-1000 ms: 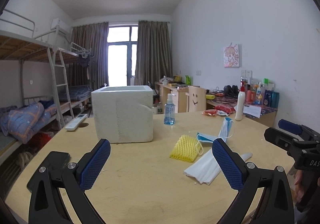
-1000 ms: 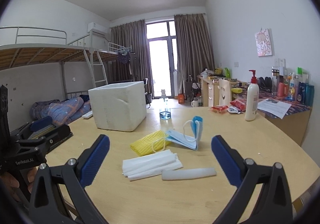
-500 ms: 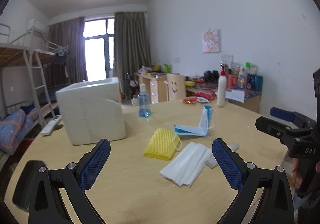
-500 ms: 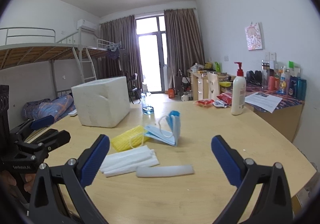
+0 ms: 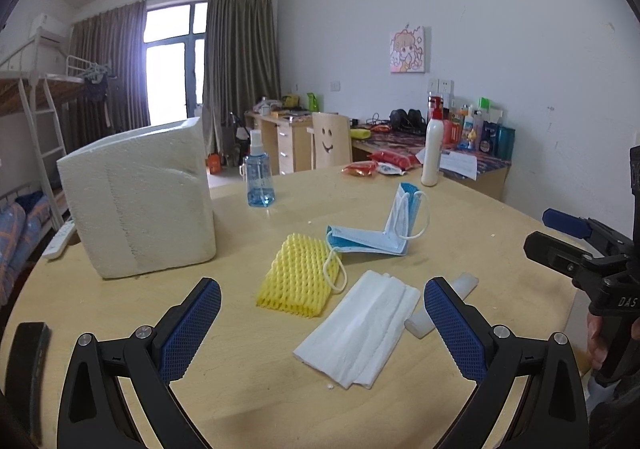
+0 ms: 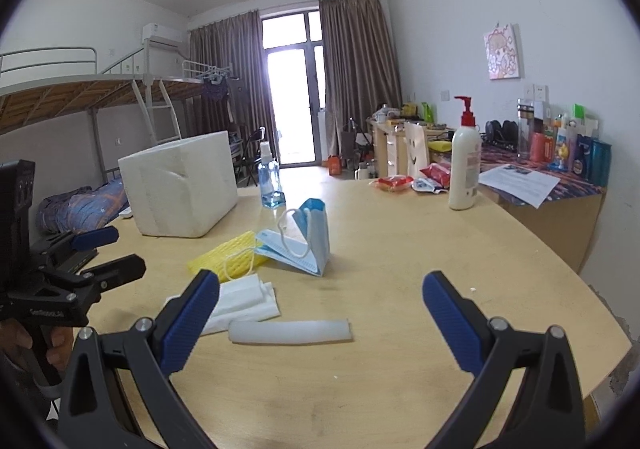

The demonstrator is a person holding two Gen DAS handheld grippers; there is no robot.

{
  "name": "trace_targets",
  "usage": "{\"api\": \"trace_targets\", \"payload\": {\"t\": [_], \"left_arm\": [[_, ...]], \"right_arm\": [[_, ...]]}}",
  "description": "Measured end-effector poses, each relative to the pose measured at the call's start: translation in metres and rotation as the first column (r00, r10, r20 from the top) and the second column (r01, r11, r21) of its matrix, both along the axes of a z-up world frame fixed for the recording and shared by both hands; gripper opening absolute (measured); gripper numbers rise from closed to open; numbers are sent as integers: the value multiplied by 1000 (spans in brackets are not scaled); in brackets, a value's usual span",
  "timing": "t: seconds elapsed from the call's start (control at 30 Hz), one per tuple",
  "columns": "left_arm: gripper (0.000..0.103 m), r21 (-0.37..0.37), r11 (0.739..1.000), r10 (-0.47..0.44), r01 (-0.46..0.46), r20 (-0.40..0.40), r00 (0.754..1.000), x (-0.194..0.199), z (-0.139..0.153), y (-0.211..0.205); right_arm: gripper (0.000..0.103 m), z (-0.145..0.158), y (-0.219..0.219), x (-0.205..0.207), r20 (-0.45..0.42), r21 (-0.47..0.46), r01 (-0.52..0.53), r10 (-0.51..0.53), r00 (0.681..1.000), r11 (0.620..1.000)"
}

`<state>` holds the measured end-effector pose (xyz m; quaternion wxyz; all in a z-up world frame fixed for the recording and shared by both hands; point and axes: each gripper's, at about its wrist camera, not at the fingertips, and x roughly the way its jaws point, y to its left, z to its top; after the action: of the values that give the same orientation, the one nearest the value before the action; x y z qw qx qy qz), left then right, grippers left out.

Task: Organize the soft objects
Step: 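Close the left gripper on the white tissues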

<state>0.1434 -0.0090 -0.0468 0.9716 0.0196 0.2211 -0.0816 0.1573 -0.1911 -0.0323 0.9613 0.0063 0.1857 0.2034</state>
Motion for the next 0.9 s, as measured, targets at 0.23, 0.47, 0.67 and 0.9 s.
{"api": "trace_targets", "payload": {"t": [0.23,0.47,0.67,0.9], "left_arm": [[102,15,998,-56,58,-90,994,16,-12,-8],[89,-28,991,-135,132,-235,963,38,-27,-12],[74,-27,988,-151,151,-341,928,53,-40,-19],[64,9,993,-106,119,-404,909,59,-49,-21]], "right_arm": [[103,-10,-1,12,-64,-13,-25,24,998,1000],[103,-18,0,28,-139,-14,-70,68,988,997],[102,-19,-2,38,-210,-20,-153,146,967,988],[90,-24,6,52,-272,-82,-261,231,934,962]]}}
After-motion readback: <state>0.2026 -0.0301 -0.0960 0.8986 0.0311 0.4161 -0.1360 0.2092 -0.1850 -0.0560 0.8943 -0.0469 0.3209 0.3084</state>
